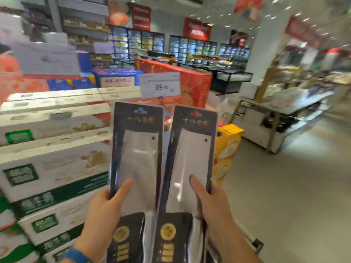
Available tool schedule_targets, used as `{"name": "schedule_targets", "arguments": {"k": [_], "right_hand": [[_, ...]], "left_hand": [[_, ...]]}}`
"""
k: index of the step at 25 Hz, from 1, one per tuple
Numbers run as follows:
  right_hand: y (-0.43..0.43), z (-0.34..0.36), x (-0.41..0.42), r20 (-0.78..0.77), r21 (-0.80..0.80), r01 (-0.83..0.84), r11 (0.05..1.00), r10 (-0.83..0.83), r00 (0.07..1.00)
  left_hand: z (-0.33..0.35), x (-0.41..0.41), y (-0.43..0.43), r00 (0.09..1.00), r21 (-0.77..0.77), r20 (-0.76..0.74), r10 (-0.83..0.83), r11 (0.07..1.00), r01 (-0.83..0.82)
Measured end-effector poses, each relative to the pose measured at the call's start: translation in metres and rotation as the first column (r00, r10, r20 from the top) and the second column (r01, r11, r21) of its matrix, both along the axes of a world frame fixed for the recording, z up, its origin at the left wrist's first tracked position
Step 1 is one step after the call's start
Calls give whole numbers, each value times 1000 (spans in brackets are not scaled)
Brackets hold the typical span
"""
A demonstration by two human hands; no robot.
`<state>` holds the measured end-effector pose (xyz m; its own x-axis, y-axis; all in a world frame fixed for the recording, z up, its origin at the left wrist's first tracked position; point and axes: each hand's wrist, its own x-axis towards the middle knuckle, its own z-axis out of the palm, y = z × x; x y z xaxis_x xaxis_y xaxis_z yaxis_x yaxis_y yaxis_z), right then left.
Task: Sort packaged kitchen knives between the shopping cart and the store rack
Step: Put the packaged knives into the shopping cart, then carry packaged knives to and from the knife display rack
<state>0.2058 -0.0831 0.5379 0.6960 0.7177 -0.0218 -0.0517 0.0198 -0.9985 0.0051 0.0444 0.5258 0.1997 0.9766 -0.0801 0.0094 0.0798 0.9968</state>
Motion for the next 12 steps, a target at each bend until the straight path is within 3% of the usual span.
{"name": "schedule_targets", "arguments": {"k": [5, 7, 12], "right_hand": [[-73, 31, 61, 79, -52, 294, 954, -290, 954], [-113, 46, 80, 61, -11, 415, 910, -414, 908], [-231, 76, 117, 101, 56, 645, 762, -647, 755]], "left_hand": [[44, 83, -10, 962, 102, 90, -258, 963, 248], [61, 122, -33, 924, 168, 144, -355, 929, 330], [86, 214, -116, 782, 163, 243, -574, 819, 551]]}}
